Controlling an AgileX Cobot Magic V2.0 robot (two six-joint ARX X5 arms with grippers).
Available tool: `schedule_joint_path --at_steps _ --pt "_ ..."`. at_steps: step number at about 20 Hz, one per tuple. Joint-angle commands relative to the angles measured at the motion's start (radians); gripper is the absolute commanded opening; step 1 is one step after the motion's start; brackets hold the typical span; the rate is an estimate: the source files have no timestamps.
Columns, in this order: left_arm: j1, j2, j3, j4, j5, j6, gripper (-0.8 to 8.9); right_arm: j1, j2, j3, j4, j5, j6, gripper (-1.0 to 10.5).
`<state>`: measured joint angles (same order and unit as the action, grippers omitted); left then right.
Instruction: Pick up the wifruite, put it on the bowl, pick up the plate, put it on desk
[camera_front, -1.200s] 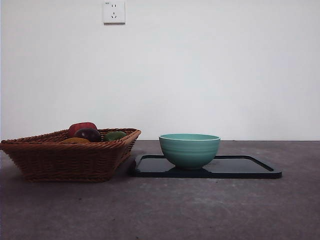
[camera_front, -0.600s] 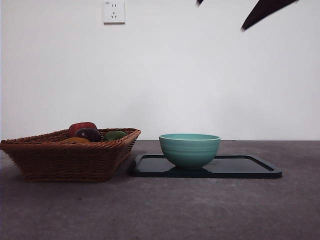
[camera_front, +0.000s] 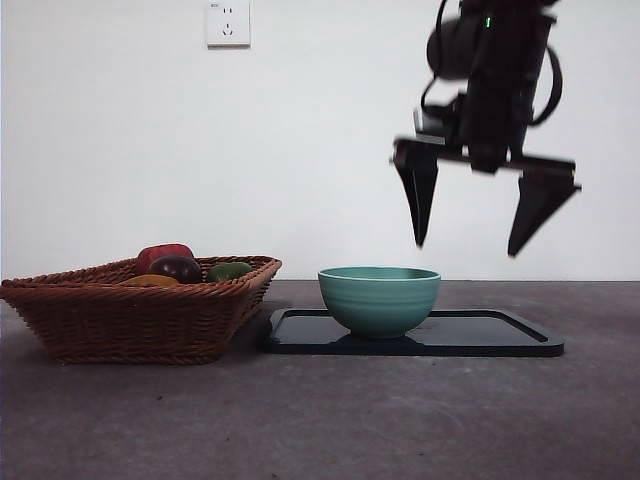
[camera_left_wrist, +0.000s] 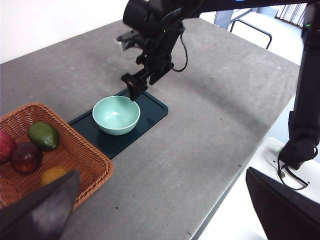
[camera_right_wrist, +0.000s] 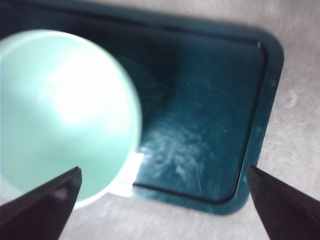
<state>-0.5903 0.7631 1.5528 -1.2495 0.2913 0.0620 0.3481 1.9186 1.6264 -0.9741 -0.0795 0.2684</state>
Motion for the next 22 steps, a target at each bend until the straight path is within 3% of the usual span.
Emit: schedule_joint_path --at_steps 1,3,10,18,22 --pt "-0.007 0.006 0.014 0.009 0.002 0.005 5.31 -0.003 0.058 0.025 0.031 -0.032 0.021 5.6" --pt "-0.007 0.006 0.013 0.010 0.002 0.006 5.31 -0.005 0.087 0.025 0.081 -0.055 0.041 5.6" --pt "-0.008 0.007 0.011 0.009 0.002 0.007 5.31 -0.005 0.148 0.025 0.143 -0.080 0.072 4.0" --pt "-0.020 0.007 0.011 0.010 0.002 0.009 5.31 -0.003 0.165 0.025 0.144 -0.134 0.072 0.1" --pt "-0.021 0.007 0.011 0.010 0.002 0.009 5.31 -0.003 0.152 0.025 0.138 -0.134 0.072 0.1"
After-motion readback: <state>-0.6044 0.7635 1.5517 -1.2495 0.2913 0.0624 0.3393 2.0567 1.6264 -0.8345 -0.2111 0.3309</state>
